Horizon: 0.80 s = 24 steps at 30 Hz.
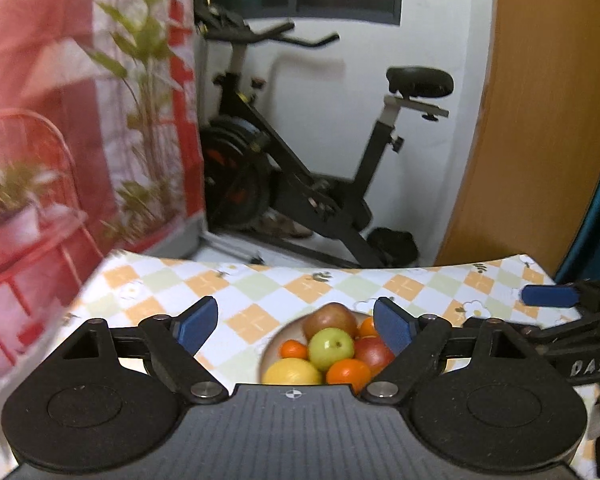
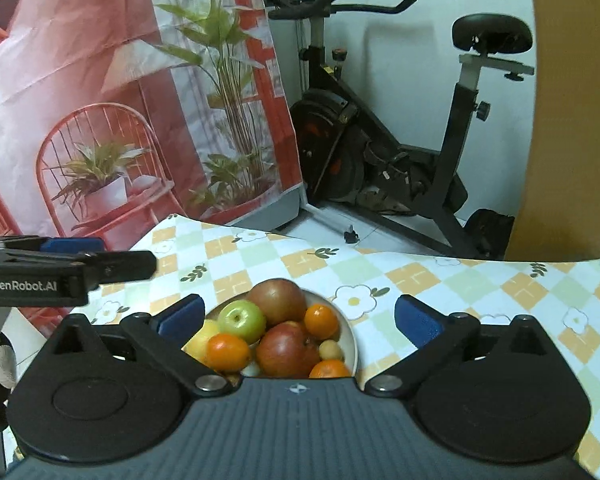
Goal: Organize fruits
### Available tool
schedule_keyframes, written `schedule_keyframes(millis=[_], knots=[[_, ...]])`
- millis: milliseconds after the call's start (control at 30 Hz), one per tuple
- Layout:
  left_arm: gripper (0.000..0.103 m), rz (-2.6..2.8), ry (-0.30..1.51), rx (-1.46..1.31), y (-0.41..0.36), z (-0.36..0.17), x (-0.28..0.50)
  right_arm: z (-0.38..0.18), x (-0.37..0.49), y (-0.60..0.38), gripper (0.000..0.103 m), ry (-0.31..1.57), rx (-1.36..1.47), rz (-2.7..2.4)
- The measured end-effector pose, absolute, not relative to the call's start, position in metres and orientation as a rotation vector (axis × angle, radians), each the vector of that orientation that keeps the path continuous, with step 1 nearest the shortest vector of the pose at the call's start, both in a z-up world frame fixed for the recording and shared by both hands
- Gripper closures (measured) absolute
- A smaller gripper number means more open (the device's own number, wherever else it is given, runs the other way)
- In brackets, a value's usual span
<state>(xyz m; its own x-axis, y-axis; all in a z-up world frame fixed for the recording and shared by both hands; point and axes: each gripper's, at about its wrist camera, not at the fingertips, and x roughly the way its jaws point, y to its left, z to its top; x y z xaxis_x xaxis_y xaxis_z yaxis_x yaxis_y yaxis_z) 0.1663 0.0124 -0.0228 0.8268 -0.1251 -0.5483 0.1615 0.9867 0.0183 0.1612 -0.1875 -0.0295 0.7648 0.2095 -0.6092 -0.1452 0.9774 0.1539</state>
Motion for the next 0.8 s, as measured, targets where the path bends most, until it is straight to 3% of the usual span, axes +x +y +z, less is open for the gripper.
schedule_keyframes(millis=[800], knots=[[0.012,-0.126,0.421,0.053,0.013,0.023,0.058,0.027,0.042,-0.174,0.000,0.539,0.147,0.094]])
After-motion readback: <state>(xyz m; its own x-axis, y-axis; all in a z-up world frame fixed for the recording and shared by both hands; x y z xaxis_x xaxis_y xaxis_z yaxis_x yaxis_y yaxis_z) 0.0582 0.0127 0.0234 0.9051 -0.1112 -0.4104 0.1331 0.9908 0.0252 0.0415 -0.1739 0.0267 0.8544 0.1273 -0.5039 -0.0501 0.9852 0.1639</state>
